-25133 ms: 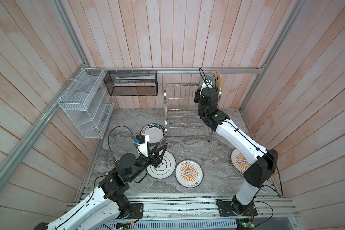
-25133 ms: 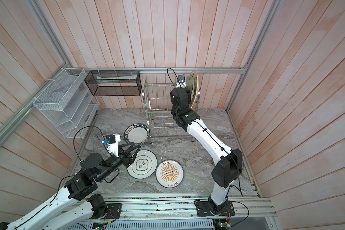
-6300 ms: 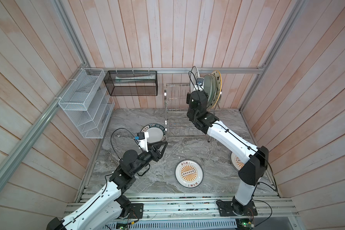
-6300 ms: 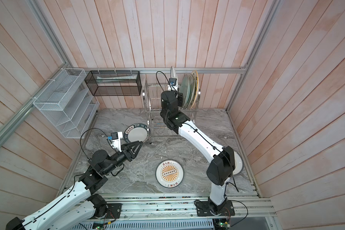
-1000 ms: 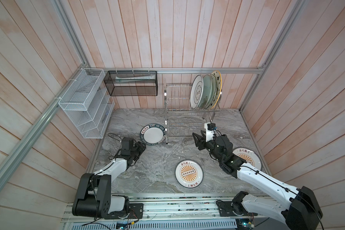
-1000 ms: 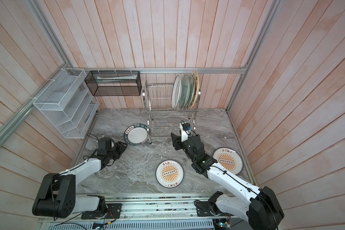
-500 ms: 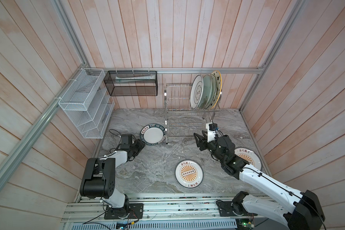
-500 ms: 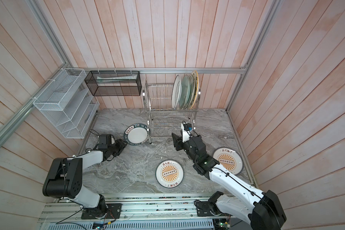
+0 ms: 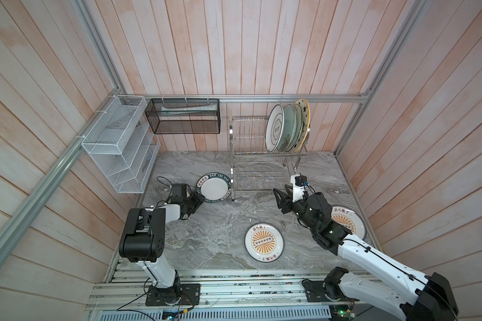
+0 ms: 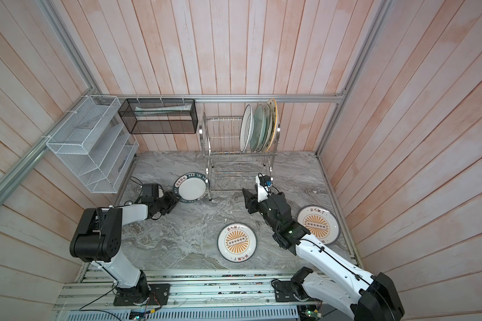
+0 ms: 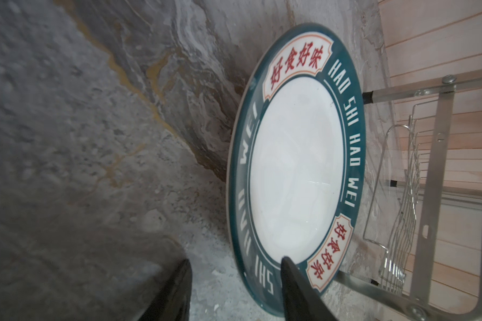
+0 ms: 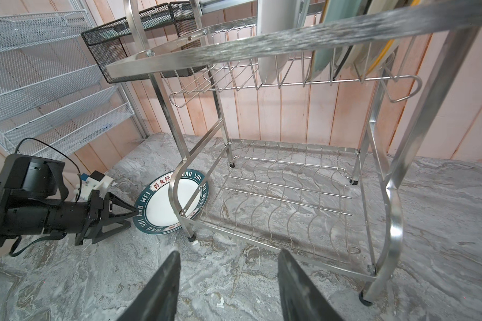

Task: Load plates into a dish rack
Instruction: Pick up the plate from the top-center of the table.

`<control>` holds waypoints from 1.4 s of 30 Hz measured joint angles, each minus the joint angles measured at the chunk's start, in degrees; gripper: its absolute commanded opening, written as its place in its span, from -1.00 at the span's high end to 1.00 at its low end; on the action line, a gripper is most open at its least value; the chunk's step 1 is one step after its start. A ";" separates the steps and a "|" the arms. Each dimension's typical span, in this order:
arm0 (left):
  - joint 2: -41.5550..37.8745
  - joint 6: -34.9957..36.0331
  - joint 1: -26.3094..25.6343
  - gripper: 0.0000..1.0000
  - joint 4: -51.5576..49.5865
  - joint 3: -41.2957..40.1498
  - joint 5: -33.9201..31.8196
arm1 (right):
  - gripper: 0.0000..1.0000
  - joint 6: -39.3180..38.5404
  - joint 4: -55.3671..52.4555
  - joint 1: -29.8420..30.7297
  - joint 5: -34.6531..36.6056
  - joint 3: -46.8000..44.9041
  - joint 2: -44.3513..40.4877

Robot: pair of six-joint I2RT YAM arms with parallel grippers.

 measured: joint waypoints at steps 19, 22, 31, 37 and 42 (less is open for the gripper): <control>4.96 -0.70 -0.07 0.17 2.78 3.78 1.55 | -0.14 -0.90 -0.13 0.00 0.92 -1.31 -1.18; 5.27 -0.85 -0.11 0.22 2.99 3.91 1.55 | -0.14 -0.92 -0.13 0.00 1.11 -1.31 -1.18; 5.90 -0.87 -0.11 0.42 2.93 4.20 1.53 | -0.14 -1.09 -0.13 0.00 1.27 -1.38 -1.18; 6.01 -0.83 -0.11 0.53 2.71 4.22 1.42 | -0.14 -1.11 -0.13 0.00 1.27 -1.38 -1.18; 6.12 -0.87 -0.11 0.59 2.51 4.22 1.31 | -0.14 -1.11 -0.13 0.00 1.27 -1.38 -1.18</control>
